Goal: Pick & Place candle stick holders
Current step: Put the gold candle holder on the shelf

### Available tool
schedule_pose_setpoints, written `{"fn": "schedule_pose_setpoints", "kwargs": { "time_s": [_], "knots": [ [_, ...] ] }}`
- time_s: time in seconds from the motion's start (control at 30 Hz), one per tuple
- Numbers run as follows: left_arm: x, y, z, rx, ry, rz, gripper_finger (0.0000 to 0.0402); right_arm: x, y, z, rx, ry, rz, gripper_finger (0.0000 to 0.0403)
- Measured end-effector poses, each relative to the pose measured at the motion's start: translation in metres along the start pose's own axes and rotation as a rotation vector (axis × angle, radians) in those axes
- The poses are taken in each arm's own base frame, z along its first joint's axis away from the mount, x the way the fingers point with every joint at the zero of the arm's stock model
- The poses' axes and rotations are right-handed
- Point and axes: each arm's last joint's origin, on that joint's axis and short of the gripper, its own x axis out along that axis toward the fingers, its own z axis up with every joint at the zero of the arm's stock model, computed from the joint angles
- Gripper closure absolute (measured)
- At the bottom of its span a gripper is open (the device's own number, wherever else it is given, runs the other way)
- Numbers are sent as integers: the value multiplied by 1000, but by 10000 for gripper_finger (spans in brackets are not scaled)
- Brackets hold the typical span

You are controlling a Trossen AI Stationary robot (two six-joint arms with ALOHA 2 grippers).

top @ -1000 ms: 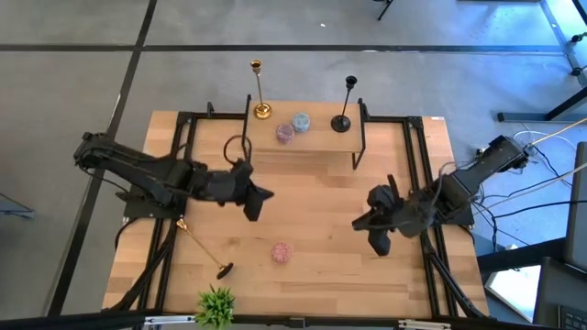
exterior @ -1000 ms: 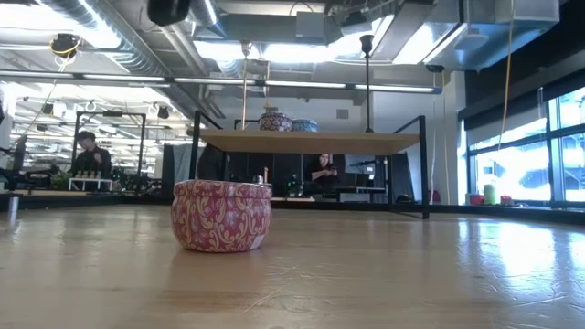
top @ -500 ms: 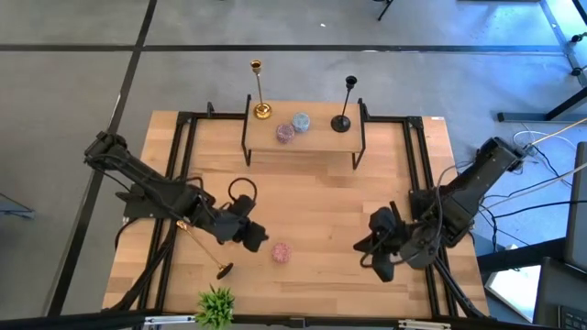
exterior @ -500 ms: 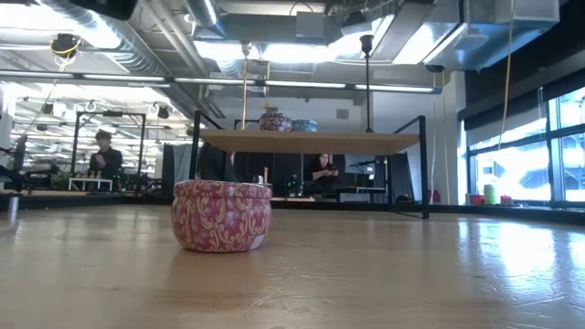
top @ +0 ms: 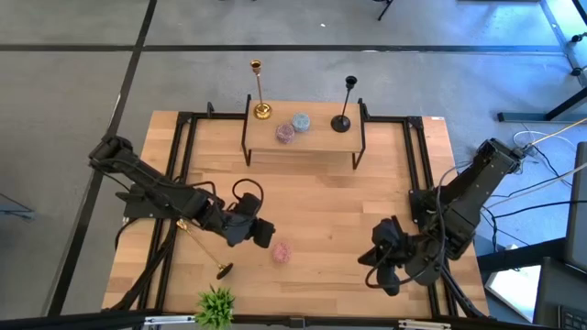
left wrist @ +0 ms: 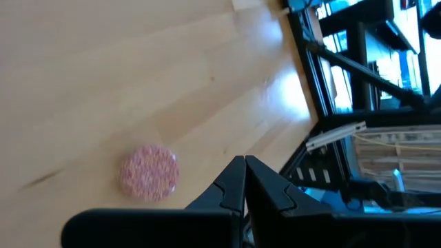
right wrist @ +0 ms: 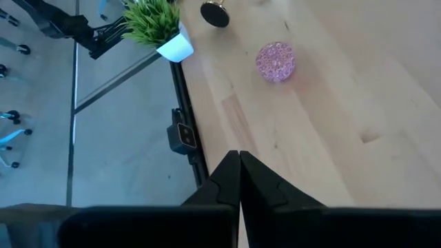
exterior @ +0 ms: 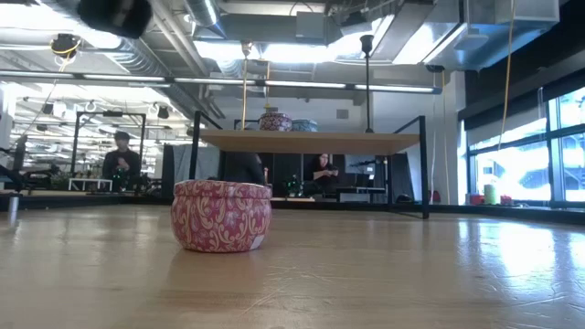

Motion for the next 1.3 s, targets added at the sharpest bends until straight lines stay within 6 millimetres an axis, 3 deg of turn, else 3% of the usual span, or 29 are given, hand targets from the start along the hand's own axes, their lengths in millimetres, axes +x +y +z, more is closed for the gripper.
{"fn": "schedule_pose_setpoints", "kwargs": {
  "time_s": [0.33, 0.77, 1.03, 1.3],
  "knots": [
    [22, -5, 5, 48, -27, -48, 396, -4, 4, -7, 24, 16, 21, 399],
    [52, -4, -10, 38, 48, -59, 399, -4, 4, -8, 39, 17, 22, 399],
    [34, 3, -13, -41, 174, 18, 400, -4, 4, -8, 47, 15, 22, 399],
    [0, 35, -21, -304, 288, 420, 399, -4, 3, -6, 41, -49, -3, 399]
  ]
}}
